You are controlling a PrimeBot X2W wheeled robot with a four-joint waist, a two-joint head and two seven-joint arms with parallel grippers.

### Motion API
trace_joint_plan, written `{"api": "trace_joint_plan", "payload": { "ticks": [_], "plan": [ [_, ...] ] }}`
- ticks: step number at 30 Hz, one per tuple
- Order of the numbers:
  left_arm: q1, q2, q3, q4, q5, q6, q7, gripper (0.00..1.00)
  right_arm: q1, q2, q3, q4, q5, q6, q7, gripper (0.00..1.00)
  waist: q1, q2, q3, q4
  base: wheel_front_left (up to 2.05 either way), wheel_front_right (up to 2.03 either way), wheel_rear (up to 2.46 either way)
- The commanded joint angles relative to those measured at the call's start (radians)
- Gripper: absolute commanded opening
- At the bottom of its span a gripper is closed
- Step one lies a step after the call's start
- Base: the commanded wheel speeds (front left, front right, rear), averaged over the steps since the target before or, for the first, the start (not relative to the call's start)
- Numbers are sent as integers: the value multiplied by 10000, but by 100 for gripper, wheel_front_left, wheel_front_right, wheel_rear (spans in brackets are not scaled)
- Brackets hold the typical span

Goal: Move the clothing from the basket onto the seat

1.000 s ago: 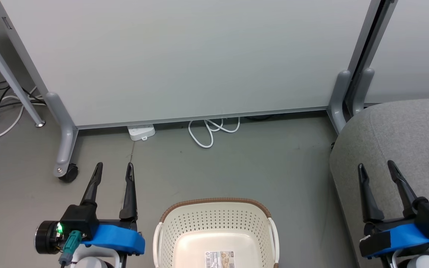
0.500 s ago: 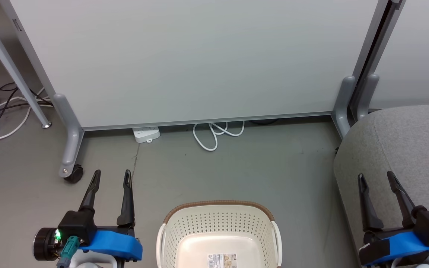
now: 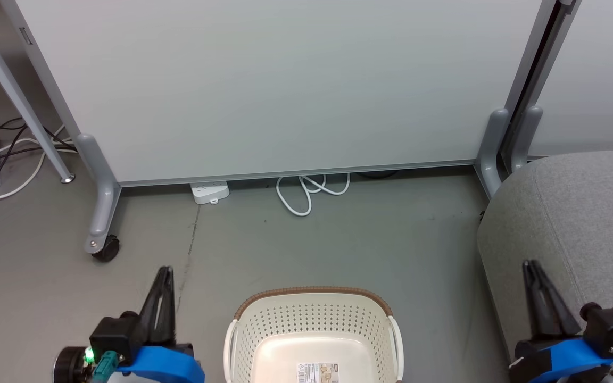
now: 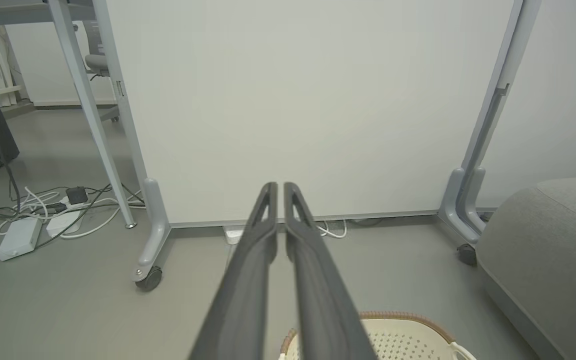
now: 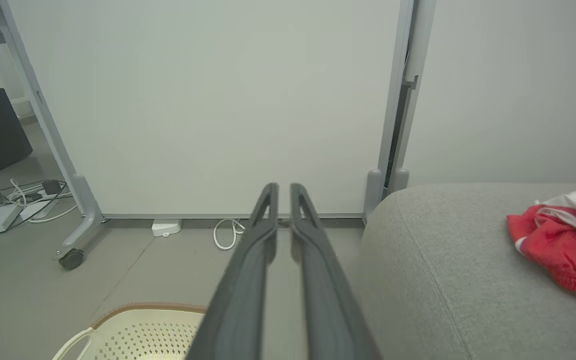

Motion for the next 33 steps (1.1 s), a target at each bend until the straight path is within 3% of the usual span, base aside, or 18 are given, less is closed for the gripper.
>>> {"api": "trace_joint_plan", "payload": {
  "ticks": [1,33],
  "plan": [
    [-81,0,73,24,-191,-6,82,0,-72,2,-58,33,188,0,86,0,0,0,1,-6,0,0,0],
    [-289,-2,676,-235,-5957,-171,1475,0,-359,148,-147,-2,5983,1,1481,0,0,0,50,-182,0,0,0]
  ]
}}
